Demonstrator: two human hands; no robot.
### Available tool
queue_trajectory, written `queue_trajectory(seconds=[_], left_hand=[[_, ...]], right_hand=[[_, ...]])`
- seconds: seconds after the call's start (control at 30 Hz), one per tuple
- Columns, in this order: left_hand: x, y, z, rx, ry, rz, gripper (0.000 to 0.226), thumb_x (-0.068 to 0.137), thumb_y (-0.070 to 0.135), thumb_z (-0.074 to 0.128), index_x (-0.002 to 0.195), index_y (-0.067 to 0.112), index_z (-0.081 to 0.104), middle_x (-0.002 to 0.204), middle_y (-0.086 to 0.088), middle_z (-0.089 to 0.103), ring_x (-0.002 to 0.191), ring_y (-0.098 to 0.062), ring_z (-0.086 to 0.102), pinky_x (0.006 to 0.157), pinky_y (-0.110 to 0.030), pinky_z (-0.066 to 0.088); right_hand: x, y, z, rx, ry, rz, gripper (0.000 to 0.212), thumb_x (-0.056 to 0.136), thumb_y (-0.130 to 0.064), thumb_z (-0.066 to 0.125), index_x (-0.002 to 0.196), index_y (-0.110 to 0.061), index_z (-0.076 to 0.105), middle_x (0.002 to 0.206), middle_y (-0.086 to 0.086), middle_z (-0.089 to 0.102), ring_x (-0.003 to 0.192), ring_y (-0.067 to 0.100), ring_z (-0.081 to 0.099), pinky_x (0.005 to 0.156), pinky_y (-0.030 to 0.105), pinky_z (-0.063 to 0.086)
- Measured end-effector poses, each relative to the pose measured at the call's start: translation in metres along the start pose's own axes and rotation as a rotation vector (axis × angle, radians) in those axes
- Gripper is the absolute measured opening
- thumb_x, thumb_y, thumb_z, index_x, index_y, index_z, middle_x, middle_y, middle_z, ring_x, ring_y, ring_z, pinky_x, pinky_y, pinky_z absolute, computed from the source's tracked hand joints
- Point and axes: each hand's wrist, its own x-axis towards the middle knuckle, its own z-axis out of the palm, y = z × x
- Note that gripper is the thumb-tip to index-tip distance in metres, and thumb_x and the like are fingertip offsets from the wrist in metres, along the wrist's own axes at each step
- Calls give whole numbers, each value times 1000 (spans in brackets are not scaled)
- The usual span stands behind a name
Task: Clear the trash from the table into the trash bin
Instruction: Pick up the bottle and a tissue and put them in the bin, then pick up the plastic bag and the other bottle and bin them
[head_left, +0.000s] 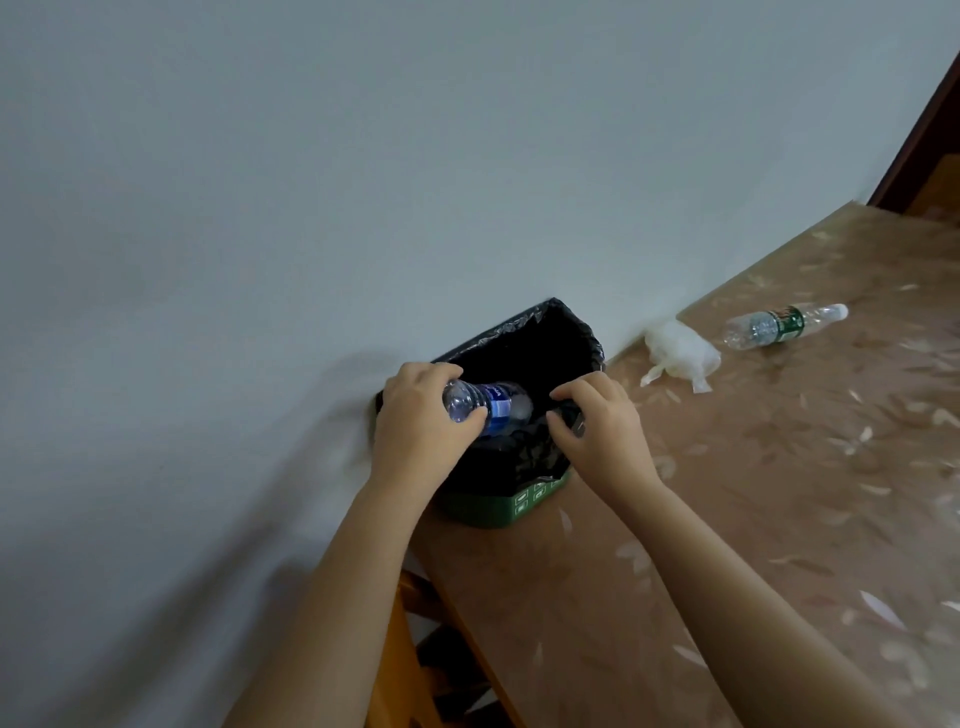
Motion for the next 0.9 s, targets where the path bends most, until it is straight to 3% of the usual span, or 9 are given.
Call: queue_trajectory(seconds=[0.3,0.43,0.57,0.9], left_hand=[[-13,9,19,151,-34,111,53,83,25,63,131,12,44,141,-16,37,132,-30,27,107,-43,23],[-35,13,22,175,-21,153,48,83,21,62,127,7,48,137,-20,43,129,-35,33,105,-49,28],[-67,20,29,188,27,223,40,80,18,64,116,3,57,122,-22,56,118,-40,47,94,-57,42],[-154,72,54,229,-65,325,44,82,34,41,113,9,59,120,-15,60,116,-32,50,94,-49,42]], right_hand=[[-14,-2,-13,-20,-3,9,24,72,-8,70,95,-5,62,88,13,60,83,31,56,74,41,45],[-25,-8,-23,-35,8,4,24,74,-18,60,95,-6,62,86,11,60,80,30,56,72,40,46],[-46,-11,-39,-83,-16,24,38,79,-32,44,100,-7,62,94,11,63,89,30,57,80,39,44],[-125,7,-106,-216,-88,78,40,81,-34,44,108,-9,60,105,10,63,100,31,55,88,52,45]])
